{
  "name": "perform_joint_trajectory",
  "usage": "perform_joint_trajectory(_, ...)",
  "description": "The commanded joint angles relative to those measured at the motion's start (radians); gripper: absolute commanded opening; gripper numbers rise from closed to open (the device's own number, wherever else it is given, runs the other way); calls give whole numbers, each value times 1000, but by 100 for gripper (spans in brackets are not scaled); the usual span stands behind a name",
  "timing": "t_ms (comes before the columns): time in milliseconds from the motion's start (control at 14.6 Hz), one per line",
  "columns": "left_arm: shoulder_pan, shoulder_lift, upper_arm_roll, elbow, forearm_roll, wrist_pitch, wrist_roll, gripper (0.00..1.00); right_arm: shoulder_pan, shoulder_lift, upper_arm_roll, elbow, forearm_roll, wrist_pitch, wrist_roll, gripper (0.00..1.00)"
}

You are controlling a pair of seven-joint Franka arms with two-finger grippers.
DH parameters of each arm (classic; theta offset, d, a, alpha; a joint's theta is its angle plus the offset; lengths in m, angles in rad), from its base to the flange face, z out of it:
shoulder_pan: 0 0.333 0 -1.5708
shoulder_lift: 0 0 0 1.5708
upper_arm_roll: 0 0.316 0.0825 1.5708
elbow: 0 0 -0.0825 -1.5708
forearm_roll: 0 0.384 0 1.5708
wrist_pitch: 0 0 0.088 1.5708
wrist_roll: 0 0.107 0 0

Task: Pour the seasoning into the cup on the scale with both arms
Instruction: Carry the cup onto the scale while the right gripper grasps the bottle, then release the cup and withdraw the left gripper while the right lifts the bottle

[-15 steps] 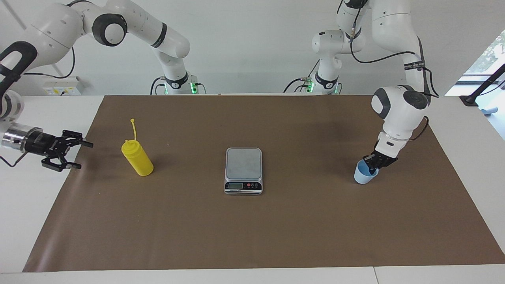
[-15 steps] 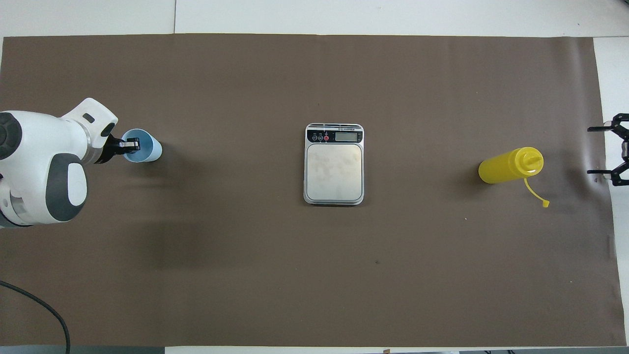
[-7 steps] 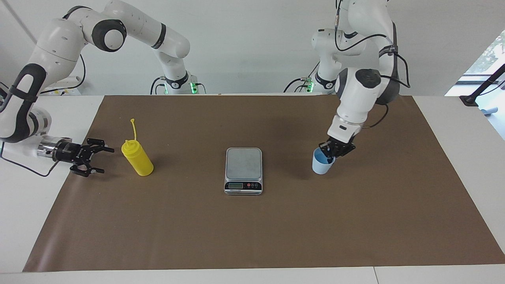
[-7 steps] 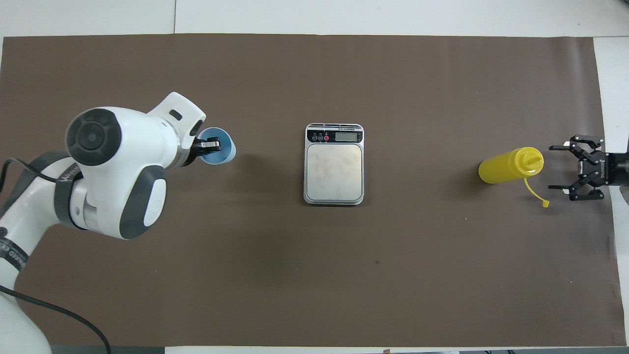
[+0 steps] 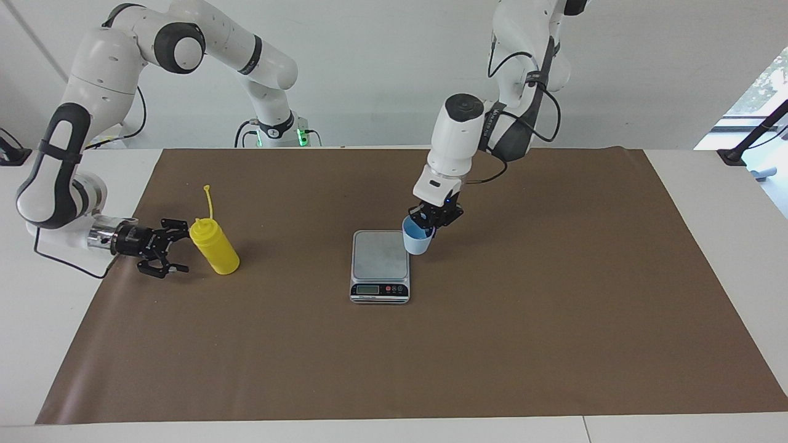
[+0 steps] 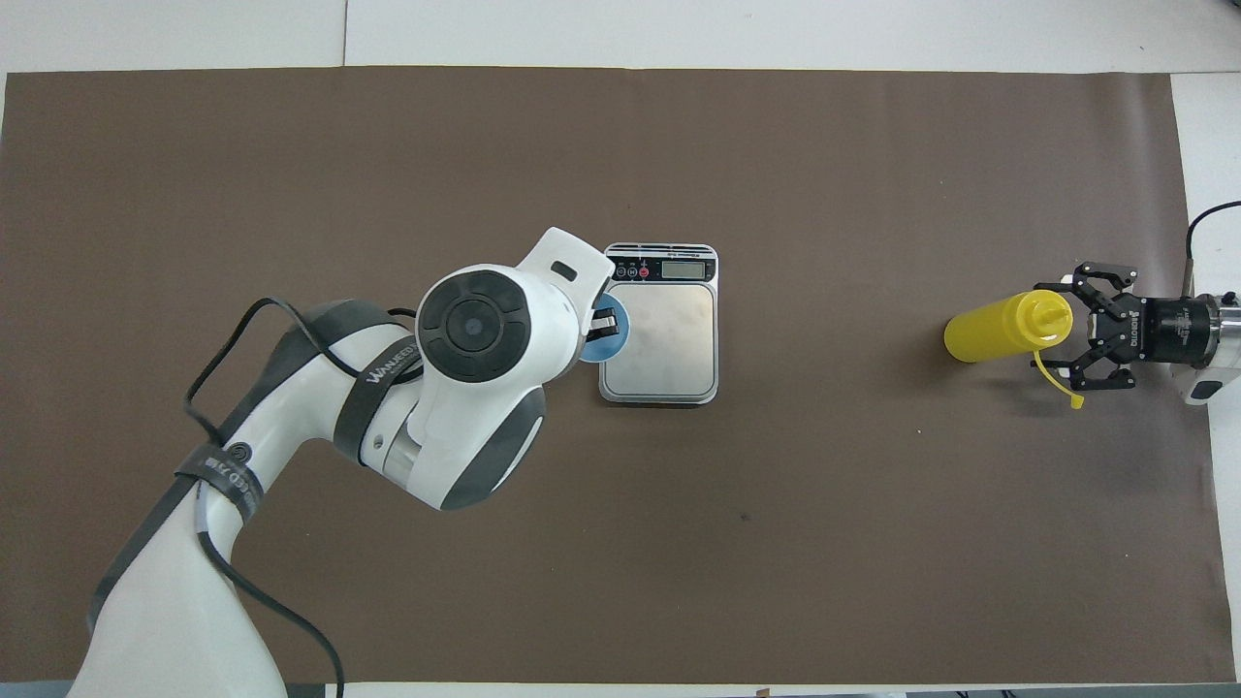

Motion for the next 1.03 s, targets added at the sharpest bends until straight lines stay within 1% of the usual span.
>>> perform_joint_trajectory(0, -42, 147, 17, 198, 49, -71, -96, 0, 20, -44, 1, -75, 39, 51, -41, 100)
perform_joint_trajectory(206, -63, 153, 14, 199, 51, -56, -93, 0, 44, -57, 1, -90, 50, 63, -42, 100)
perform_joint_trajectory(549, -83, 152, 10, 150, 46, -11, -83, 0, 66, -81, 1, -122, 53, 77, -49, 100)
perform_joint_trajectory(617, -83, 152, 10, 142, 46, -7, -83, 18, 66, -84, 1, -125, 53, 77, -49, 100)
perform_joint_trajectory(686, -83, 150, 13, 140, 46, -8, -83, 87, 66, -95, 1, -136, 53, 78, -50, 100)
perform_joint_trajectory(755, -83, 149, 13, 140, 46, -8, -81, 100, 66, -101, 1, -150, 53, 89, -50, 100)
perform_joint_trajectory(892, -78, 120, 13, 136, 45, -25, -78, 100, 66, -117, 1, -180, 53, 104, -74, 100)
perform_joint_trajectory(960, -71, 82, 13, 116, 44, -31, -76, 100, 67, -120, 1, -188, 53, 104, -85, 100)
